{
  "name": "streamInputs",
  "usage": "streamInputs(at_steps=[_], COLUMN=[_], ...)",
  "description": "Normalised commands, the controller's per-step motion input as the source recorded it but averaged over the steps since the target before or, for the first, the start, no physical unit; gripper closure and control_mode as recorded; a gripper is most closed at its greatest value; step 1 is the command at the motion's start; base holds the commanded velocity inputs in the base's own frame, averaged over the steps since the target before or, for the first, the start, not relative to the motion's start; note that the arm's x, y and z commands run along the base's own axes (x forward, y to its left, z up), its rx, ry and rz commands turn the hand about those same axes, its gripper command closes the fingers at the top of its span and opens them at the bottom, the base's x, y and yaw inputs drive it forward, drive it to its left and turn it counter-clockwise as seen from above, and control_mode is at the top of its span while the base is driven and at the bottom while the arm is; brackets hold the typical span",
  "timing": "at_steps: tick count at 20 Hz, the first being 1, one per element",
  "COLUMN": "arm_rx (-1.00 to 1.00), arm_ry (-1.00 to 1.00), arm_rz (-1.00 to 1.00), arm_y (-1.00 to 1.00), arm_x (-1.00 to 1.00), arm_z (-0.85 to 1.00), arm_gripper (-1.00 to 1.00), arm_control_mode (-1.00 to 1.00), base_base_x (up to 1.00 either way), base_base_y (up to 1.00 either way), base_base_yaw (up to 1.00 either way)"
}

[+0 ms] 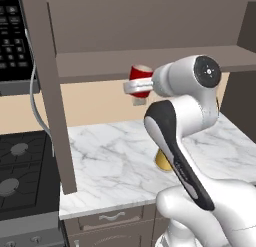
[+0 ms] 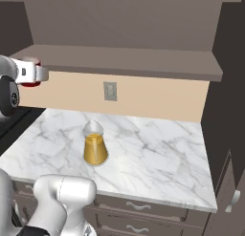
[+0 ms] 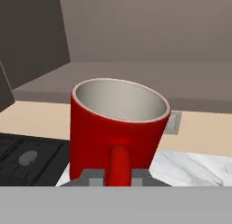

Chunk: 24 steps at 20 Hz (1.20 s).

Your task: There is a tray on the dining counter. Grab the cup, mug, and pitcher and place them on the tray. The pitcher may be placed next to the tray if it cannot fit the tray.

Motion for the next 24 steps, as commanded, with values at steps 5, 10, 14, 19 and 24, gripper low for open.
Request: streamInputs(at_steps=[5,10,14,19,24], arm_rx=[0.07,0.0,-0.01,-0.02,-0.1], arm_ry=[0.06,0.01,0.03,0.09,0.14], arm_rz=[0.0,0.0,0.0,0.0,0.0], arm_y=[-0.38,-0.48,-0.46,-0.39,-0.22], arm_x=[-0.44,-0.41,-0.37,-0.33,-0.15], arm_z=[0.0,0.0,0.0,0.0,0.0], arm_gripper=[1.0,1.0,1.0,1.0,1.0], arm_control_mode=[-1.0,-1.0,-1.0,-1.0,-1.0], base_base_x=[0.0,0.0,0.0,0.0,0.0], base_base_y=[0.0,0.0,0.0,0.0,0.0], base_base_yaw=[0.0,0.0,0.0,0.0,0.0])
